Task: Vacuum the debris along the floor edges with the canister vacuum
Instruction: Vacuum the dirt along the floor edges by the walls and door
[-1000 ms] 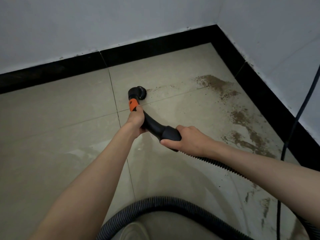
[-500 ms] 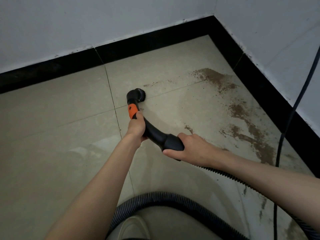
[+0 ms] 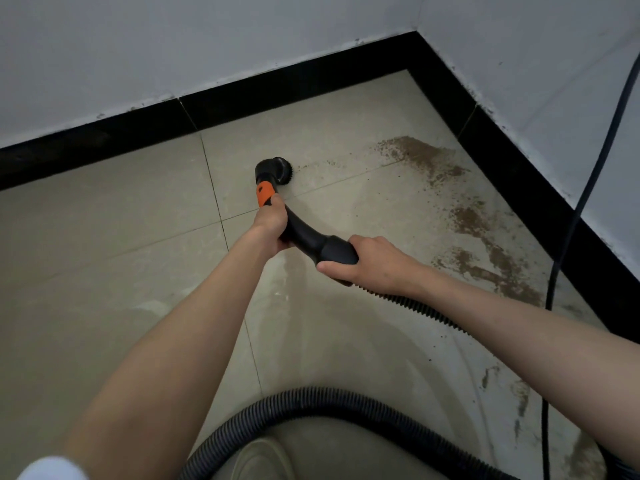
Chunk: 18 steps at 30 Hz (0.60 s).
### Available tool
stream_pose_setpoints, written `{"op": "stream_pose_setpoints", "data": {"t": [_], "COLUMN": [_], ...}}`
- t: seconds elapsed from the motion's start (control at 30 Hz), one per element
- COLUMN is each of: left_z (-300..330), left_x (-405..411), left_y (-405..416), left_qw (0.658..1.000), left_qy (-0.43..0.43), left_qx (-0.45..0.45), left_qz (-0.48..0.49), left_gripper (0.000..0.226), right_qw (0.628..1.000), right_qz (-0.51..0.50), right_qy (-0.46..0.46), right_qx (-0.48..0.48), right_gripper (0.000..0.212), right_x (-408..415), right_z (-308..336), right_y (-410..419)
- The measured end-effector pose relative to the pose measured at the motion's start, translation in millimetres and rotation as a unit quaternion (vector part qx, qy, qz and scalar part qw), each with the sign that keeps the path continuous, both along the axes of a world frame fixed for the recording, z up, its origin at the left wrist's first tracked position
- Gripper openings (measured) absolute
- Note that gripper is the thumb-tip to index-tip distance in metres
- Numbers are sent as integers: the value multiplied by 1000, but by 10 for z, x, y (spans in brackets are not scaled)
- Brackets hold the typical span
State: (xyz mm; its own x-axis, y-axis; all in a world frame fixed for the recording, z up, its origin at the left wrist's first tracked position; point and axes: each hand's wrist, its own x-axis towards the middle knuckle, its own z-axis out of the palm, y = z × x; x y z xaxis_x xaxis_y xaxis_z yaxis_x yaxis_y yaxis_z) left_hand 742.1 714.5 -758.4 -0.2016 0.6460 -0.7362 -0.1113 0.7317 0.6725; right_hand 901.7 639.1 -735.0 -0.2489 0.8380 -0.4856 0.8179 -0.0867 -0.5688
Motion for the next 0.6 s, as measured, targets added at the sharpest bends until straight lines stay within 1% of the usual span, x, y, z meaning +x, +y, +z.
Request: {"op": "stream_pose_setpoints", "data": {"t": [0.2, 0.4, 0.6], "left_z": [-19, -102, -33], "left_x": [161, 286, 341], "left_y": [-1, -124, -26], "left_qw": [1000, 1000, 1000], "left_qy": [4, -4, -12], "left_qx": [1, -2, -2], "left_qz": [-27, -24, -28], "left_gripper": [50, 51, 49], "right_qw": [1000, 1000, 1000], "right_qz": [-16, -16, -17], "right_qy": [2, -3, 0], "right_qx": [-8, -14, 3], "right_gripper": [46, 43, 46], "right_x": [164, 288, 322], "right_z": [-9, -5, 23], "right_y": [-69, -232, -107]}}
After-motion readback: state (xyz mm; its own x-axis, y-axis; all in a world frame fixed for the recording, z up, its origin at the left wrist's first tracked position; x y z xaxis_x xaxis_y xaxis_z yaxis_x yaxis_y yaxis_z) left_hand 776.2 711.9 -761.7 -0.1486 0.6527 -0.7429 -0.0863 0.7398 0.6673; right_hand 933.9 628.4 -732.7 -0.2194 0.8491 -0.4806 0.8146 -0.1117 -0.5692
